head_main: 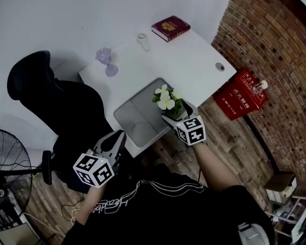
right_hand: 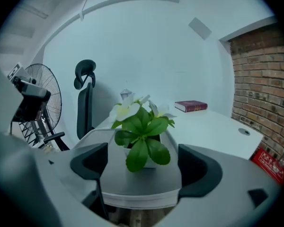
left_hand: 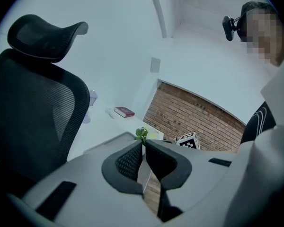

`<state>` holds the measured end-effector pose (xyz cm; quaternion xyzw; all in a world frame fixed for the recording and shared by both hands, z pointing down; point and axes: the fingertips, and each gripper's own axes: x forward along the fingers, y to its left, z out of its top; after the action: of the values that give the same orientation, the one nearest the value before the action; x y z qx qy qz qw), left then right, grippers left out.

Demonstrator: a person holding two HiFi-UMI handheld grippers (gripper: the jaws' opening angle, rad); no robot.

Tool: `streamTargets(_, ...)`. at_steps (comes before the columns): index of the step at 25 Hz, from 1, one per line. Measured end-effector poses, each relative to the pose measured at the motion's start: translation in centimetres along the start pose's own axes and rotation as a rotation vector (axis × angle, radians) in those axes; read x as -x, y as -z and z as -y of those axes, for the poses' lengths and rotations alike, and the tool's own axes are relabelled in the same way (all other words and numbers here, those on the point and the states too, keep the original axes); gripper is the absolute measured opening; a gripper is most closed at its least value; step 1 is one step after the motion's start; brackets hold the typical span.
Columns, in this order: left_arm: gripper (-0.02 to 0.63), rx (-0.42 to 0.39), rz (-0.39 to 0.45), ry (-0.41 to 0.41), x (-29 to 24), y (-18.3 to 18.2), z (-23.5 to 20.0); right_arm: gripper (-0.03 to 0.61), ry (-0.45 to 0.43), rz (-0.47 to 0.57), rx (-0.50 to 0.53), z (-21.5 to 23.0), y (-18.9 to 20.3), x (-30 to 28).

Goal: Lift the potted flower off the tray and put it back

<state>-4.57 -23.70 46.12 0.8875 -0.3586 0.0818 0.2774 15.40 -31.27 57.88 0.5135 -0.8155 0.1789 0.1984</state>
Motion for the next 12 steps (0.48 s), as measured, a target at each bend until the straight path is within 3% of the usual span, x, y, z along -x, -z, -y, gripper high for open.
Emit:
streamTargets(8,0.046,0.043,0.043,-0.082,-0.8,0.0,-1.9,0.442,-0.057,-0.063,0.057,-0.3,0.5,-3.6)
streamTargets(12,0.046,0.053,0.065,-0.105,-1.1,0.0,-1.9,0.396,-0.062,-0.093,0.077,-0.3,0.9,-4.4)
